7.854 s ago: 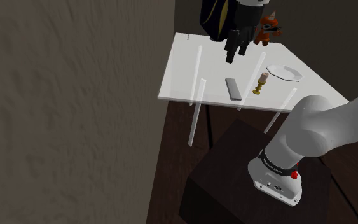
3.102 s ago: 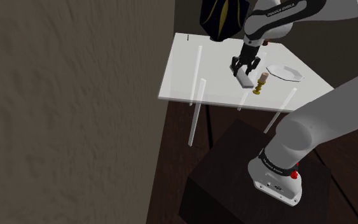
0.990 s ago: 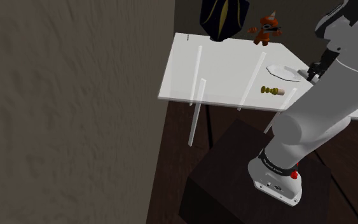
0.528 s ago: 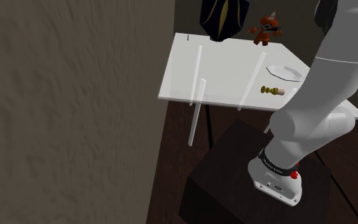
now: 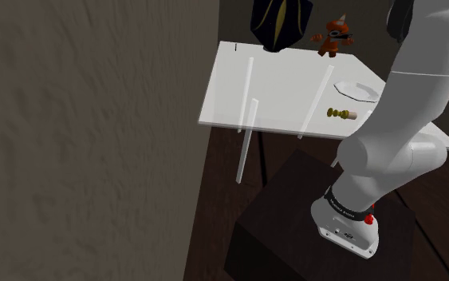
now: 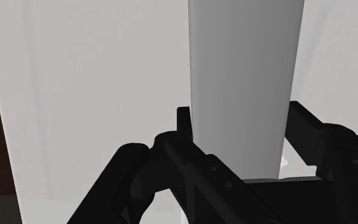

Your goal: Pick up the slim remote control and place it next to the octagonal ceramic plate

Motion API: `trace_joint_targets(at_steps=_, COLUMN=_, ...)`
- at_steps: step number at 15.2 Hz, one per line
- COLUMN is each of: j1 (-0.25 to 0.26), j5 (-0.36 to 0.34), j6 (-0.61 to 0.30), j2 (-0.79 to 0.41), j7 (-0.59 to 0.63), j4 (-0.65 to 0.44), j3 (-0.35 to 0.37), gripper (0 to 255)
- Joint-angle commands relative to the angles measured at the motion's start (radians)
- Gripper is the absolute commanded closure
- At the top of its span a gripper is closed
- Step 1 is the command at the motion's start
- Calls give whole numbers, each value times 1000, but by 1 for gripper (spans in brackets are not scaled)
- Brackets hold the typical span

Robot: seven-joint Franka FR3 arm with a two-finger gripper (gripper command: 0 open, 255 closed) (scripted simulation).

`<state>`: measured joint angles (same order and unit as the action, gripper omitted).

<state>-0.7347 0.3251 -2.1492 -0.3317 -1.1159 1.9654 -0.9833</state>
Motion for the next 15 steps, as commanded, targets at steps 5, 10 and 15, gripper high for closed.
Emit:
trace_joint_targets(at_steps=5, j1=-28, j5=52, j6=-61, j2=-46, j7=-33, j4=32, j3=35, gripper=255)
trace_joint_targets(at_steps=10, j1=-28, j5=52, j6=-61, j2=-46, j7=-33, j4=32, j3=35, gripper=255)
trace_joint_targets(at_steps=15, j1=-28, j5=52, j6=-61, j2=-46, j7=-33, j4=32, j3=35, gripper=0)
